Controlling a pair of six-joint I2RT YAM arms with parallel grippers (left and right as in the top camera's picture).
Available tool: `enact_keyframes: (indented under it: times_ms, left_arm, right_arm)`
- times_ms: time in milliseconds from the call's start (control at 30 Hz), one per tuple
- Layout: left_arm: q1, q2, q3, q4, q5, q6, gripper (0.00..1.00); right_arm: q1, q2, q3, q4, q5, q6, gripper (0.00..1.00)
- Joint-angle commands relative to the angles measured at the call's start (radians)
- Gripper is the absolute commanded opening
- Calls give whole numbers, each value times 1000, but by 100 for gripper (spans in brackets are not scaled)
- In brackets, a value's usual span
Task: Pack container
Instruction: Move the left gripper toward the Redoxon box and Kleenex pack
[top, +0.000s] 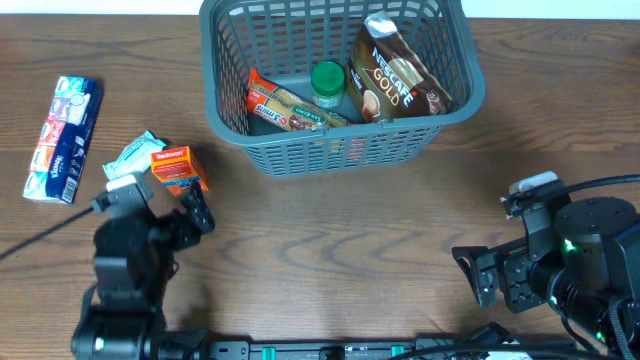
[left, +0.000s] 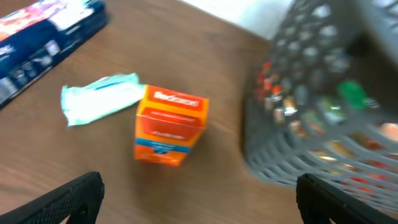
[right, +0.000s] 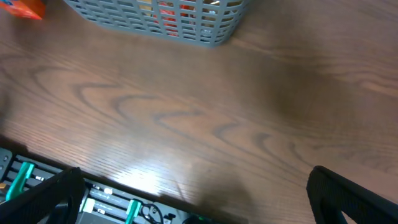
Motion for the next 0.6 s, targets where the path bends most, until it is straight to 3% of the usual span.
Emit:
enact_keyframes:
  times_ms: [0,200,367,567]
  left_arm:
    - [-2,110,63,-40,-64,17,98]
    - [-1,321,232,-206,-74,18,99]
    - [-1,430,327,-231,-72,109,98]
    - [13,534,356,-276,-72,116,98]
  right_arm:
    - [-3,1,15,-2,-3,-12,99]
    - [-3,1,15,-2,-3,-12,99]
    - [-3,1,15,-2,-3,-12,99]
    - [-3,1,15,-2,-3,-12,99]
